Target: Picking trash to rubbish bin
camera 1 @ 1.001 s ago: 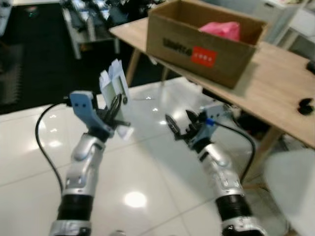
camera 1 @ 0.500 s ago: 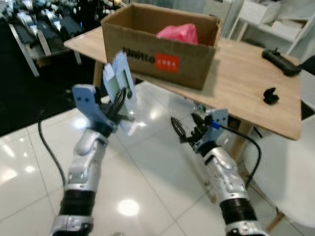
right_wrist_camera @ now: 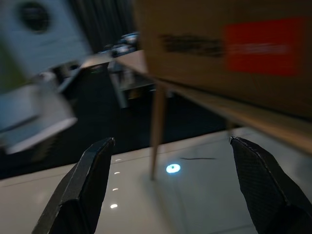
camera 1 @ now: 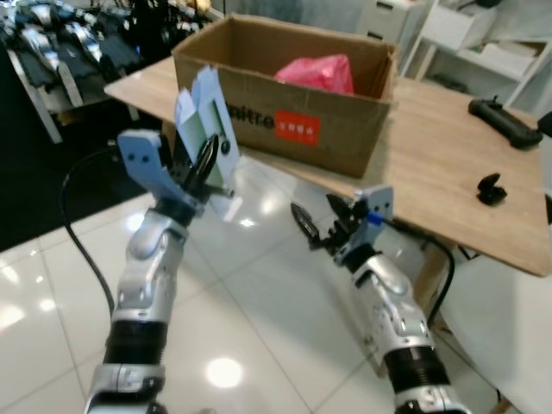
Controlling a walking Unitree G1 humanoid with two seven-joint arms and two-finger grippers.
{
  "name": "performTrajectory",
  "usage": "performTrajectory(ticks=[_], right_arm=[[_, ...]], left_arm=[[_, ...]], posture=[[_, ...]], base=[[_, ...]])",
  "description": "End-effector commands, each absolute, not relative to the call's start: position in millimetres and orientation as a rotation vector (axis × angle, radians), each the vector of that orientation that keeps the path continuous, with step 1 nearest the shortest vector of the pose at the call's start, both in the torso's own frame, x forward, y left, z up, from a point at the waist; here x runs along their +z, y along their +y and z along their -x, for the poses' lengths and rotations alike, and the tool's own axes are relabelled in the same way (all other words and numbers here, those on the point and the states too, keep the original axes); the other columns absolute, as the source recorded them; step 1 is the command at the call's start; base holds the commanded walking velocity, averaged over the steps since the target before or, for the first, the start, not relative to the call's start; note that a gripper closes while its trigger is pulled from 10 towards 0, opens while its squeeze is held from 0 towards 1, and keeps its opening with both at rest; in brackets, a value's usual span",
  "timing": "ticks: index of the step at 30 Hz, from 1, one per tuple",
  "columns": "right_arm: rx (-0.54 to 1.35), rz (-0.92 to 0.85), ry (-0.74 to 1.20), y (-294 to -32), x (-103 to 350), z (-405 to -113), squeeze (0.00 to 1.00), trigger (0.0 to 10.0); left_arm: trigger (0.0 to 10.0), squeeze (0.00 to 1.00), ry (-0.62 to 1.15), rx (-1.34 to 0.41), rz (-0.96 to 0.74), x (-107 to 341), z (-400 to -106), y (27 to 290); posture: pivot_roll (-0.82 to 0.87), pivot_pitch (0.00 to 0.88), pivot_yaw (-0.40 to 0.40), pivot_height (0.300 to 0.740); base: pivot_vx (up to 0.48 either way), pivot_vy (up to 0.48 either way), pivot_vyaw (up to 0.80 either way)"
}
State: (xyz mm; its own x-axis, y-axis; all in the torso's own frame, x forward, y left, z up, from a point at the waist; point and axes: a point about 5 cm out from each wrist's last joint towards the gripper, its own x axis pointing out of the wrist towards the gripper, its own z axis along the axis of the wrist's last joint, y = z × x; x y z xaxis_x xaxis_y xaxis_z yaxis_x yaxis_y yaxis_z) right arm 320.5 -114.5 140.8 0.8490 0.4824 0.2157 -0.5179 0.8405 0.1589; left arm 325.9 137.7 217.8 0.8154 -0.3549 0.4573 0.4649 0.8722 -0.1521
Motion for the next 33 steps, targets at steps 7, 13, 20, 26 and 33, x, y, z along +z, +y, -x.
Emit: performTrajectory(ticks=[7, 13, 20, 26, 33], right_arm=[[0.528, -0.23, -0.163, -119.8, 137.7, -318.0, 0.0, 10.0], [0.542, -0.226, -0.169, -117.6, 138.1, -316.7, 0.0, 10.0], [0.557, -0.225, -0.172, -115.8, 138.9, -315.8, 0.0, 10.0], [0.563, -0.228, -0.173, -115.6, 139.2, -315.4, 0.0, 10.0], [0.562, -0.226, -0.173, -115.6, 139.1, -315.0, 0.0, 10.0]], left_arm=[[10.0, 0.0, -0.447, -0.476, 0.256, 224.4, -327.8, 132.1], [10.0, 0.0, -0.482, -0.5, 0.278, 235.3, -328.1, 129.6], [10.0, 0.0, -0.546, -0.538, 0.335, 255.1, -327.1, 126.0], [10.0, 0.0, -0.607, -0.576, 0.389, 275.2, -327.3, 123.4], [10.0, 0.0, -0.66, -0.616, 0.584, 294.1, -325.0, 123.3]], posture=[[0.01, 0.081, -0.008, 0.74], [0.02, 0.08, -0.009, 0.74], [0.02, 0.079, -0.01, 0.74], [0.02, 0.079, -0.01, 0.74], [0.0, 0.076, -0.009, 0.74]], base=[[0.324, 0.0, -0.59], [0.319, 0.0, 0.0], [0.324, 0.0, 0.0], [0.325, 0.0, 0.0], [0.327, 0.0, 0.0]])
